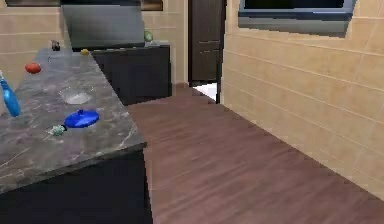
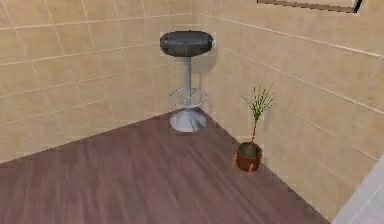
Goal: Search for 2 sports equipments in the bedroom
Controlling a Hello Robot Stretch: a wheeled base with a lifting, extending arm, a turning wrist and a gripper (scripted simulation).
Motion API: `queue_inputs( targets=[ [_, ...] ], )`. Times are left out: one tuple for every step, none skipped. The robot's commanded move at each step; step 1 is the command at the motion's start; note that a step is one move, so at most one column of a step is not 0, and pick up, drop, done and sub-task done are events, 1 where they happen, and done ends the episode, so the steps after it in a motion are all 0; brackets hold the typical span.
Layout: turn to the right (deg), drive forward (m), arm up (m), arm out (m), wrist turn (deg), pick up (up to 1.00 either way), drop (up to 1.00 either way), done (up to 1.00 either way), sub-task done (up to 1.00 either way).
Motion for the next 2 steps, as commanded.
queue_inputs(
  targets=[
    [-45.0,0.00,0.00,0.00,0.0,0.00,0.00,0.00,0.00],
    [-21.0,0.00,0.00,0.00,0.0,0.00,0.00,0.00,0.00]
  ],
)
